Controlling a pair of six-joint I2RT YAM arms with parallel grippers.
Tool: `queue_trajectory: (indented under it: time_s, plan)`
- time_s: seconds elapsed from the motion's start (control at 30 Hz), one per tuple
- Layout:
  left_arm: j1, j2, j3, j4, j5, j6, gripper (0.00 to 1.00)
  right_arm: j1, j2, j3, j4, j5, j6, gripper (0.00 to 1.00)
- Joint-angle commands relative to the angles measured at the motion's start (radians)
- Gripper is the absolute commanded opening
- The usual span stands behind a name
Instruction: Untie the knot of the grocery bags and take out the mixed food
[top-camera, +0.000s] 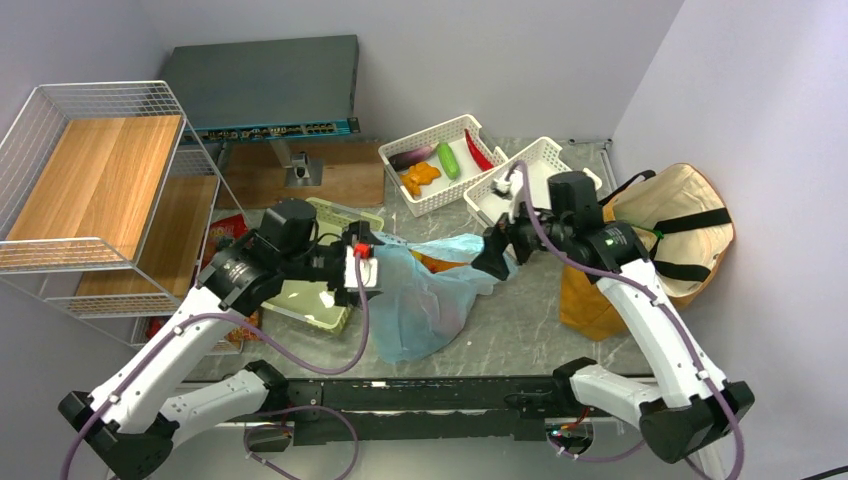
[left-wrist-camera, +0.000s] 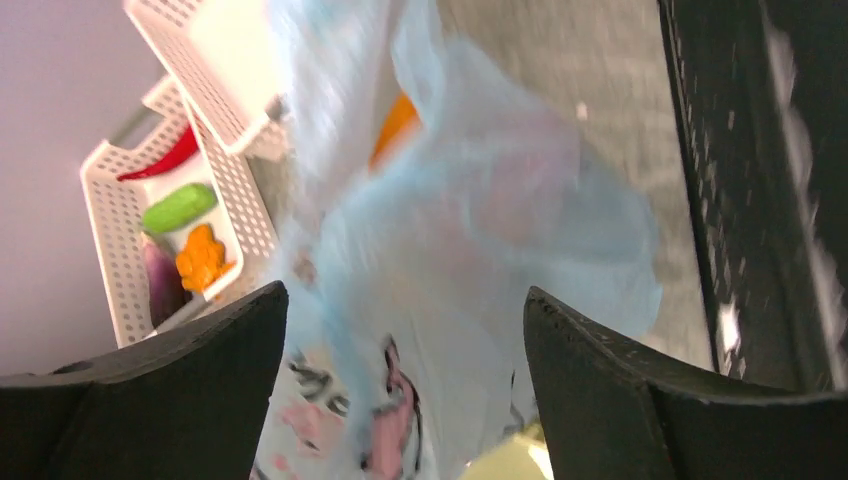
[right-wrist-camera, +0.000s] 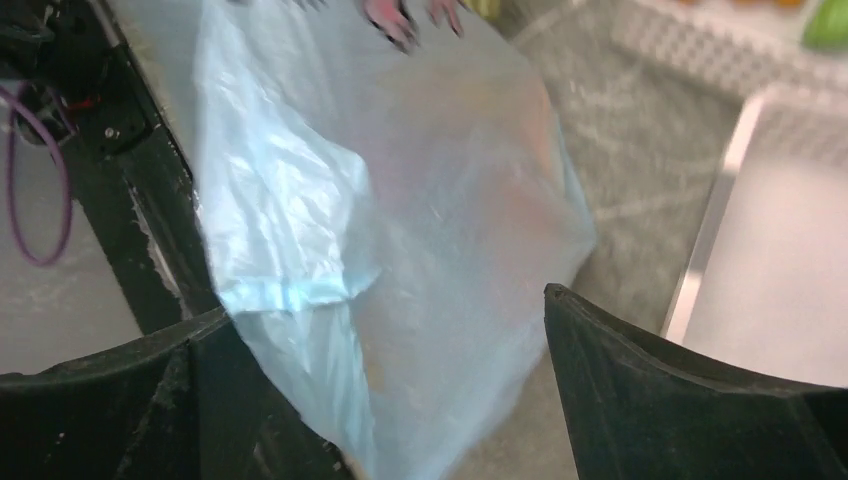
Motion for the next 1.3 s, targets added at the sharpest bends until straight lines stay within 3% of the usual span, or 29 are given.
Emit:
queue_trajectory:
  time_s: [0.0,0.2,0.33,0.43,0.47,0.5,0.53,0.63,0.7,0.77,0.87,1.0,1.1,1.27]
  plan:
    - [-0.101,0.032,0.082,0.163,-0.079,-0.439,0.9,0.182,0.044,0.08,0.16,0.134,-0.114,0.98]
    - [-0.145,0.152,0.1,0.175,-0.169,-0.426,0.89,0.271,0.187,0.128,0.182,0.196,-0.195,0.97]
    - [-0.152,0.215,0.044,0.179,-0.262,-0.358,0.86,0.277,0.243,0.078,0.198,0.252,-0.208,0.84]
    - [-0.152,0.231,-0.047,0.276,-0.391,-0.301,0.9,0.253,0.269,0.087,0.182,0.292,-0.153,0.35]
    - [-0.152,0.245,-0.059,0.278,-0.414,-0.275,0.91,0.232,0.271,0.104,0.16,0.264,-0.127,0.13]
    - [-0.153,0.266,-0.061,0.262,-0.422,-0.257,0.88,0.198,0.271,0.123,0.14,0.229,-0.091,0.0]
    - [-0.15,0.285,-0.054,0.235,-0.42,-0.245,0.78,0.16,0.268,0.138,0.115,0.159,-0.061,0.0]
    - [-0.15,0.332,-0.002,0.12,-0.332,-0.235,0.27,0.022,0.232,0.17,0.047,0.005,0.007,0.0]
    - [-0.127,0.305,0.046,0.086,-0.207,-0.221,0.02,-0.036,0.19,0.177,0.023,-0.051,0.039,0.0]
    - [-0.08,0.235,0.083,0.115,-0.056,-0.199,0.0,-0.076,0.152,0.193,-0.001,-0.093,0.07,0.0]
    - [0.011,0.171,0.164,0.108,0.063,-0.131,0.0,-0.12,0.119,0.226,-0.046,-0.146,0.124,0.0]
    - [0.092,0.177,0.28,-0.223,0.126,0.161,0.0,-0.155,0.078,0.161,-0.118,-0.167,0.141,0.0]
    - [0.101,0.11,0.108,-0.369,0.09,0.416,0.0,-0.157,0.043,0.027,-0.117,-0.144,0.141,0.0]
    - [-0.002,-0.09,-0.291,-0.278,-0.073,0.566,0.0,-0.151,0.026,-0.101,-0.019,-0.113,0.138,0.0]
